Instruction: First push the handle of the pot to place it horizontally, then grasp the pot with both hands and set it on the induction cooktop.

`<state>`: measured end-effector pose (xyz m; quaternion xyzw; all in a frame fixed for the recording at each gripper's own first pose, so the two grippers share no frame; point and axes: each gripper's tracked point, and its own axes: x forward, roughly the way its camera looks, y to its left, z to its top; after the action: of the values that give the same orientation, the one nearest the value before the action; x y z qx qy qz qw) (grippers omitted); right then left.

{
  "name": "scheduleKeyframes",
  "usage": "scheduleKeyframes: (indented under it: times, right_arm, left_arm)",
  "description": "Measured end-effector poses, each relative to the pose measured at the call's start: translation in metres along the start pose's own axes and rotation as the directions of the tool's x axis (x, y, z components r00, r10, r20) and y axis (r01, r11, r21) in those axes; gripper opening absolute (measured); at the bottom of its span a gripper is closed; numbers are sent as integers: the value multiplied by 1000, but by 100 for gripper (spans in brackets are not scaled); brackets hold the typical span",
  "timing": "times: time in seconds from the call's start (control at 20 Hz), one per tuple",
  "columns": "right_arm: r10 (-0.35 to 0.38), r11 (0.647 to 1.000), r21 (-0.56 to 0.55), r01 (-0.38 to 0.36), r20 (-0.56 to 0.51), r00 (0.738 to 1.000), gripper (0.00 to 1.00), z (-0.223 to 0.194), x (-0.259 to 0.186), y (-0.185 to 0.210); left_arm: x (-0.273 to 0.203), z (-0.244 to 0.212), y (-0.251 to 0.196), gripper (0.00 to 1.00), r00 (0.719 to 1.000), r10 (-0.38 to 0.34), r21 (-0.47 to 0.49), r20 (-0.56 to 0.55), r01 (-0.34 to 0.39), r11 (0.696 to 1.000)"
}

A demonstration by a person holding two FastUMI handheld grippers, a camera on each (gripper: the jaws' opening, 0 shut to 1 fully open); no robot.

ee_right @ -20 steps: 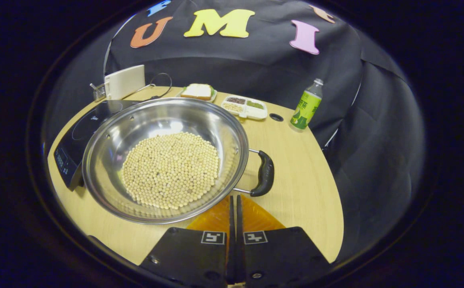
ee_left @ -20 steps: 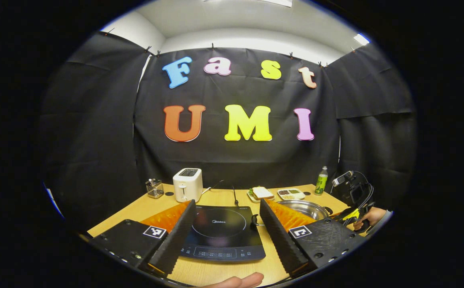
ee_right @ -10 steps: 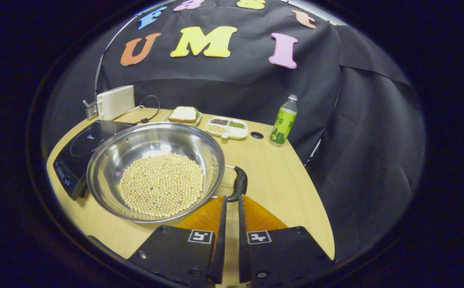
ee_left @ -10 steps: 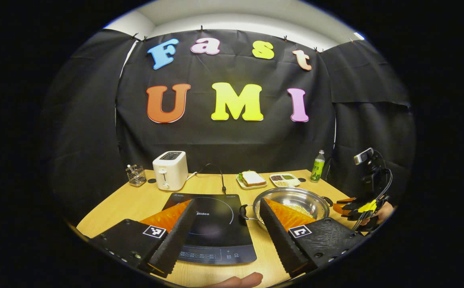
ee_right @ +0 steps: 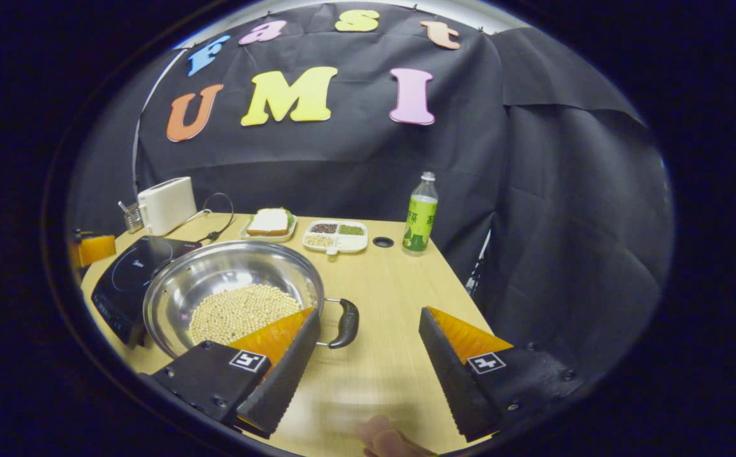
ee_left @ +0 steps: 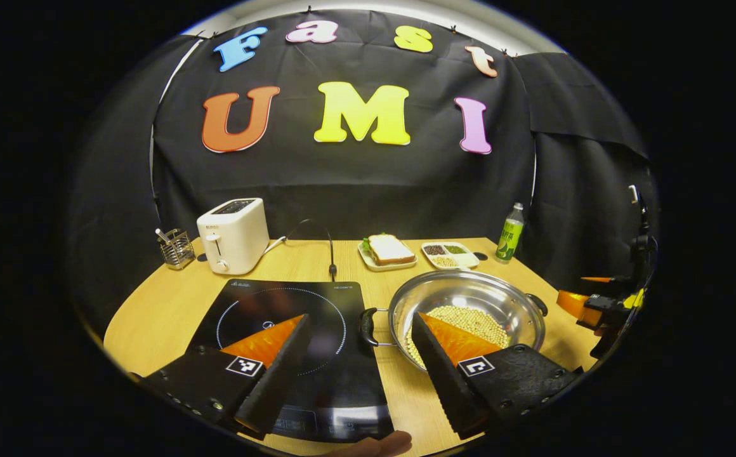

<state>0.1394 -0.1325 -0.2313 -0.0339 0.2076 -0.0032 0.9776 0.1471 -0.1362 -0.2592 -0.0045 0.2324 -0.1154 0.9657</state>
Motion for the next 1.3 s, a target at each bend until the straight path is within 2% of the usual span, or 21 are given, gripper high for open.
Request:
scheduleKeyframes:
  times: [0.3, 0.5, 0.6, 0.7, 0.9, 0.95, 1.05, 1.1, 1.15, 1.2, 1.25, 1.3]
  right_arm:
    - [39, 998, 59, -37, -40, 998, 100, -11, 36, 14]
    - [61, 994, 93, -53, -79, 995, 100, -25, 58, 19]
    - [69, 992, 115, -58, -96, 993, 100, -28, 65, 22]
    - [84, 990, 121, -72, -99, 991, 99, -28, 67, 25]
    - [108, 989, 114, -96, -101, 989, 92, -27, 71, 30]
    - [107, 989, 114, -94, -109, 988, 95, -29, 71, 31]
    - [108, 988, 124, -93, -123, 986, 93, -31, 73, 33]
    - [121, 986, 133, -103, -134, 984, 86, -33, 73, 38]
    - [136, 982, 147, -116, -137, 981, 87, -33, 72, 42]
    - [117, 984, 153, -96, -138, 983, 75, -35, 77, 44]
    - [105, 986, 147, -83, -150, 983, 72, -32, 74, 40]
    - [91, 988, 141, -68, -158, 983, 67, -33, 74, 40]
  left_arm:
    - [57, -24, -1, 95, 994, 15, 4, -107, -14, 1000]
    - [87, -40, -4, 95, 984, 3, -38, -179, -10, 999]
    - [98, -43, -5, 95, 981, 10, -17, -193, -13, 1000]
    - [105, -46, -9, 92, 978, 12, 4, -208, -12, 1000]
    - [111, -52, -15, 81, 971, 3, 45, -239, 8, 999]
    - [111, -49, -16, 76, 973, -1, 47, -230, 12, 999]
    - [112, -51, -17, 75, 971, -7, 37, -240, 16, 999]
    - [112, -51, -17, 75, 970, -11, 38, -242, 21, 999]
    - [111, -50, -19, 71, 970, -18, 39, -243, 28, 999]
    - [112, -51, -20, 70, 970, -14, 40, -242, 24, 999]
    - [111, -51, -21, 73, 969, -15, 39, -245, 25, 999]
    - [111, -50, -20, 63, 970, -18, 37, -244, 28, 999]
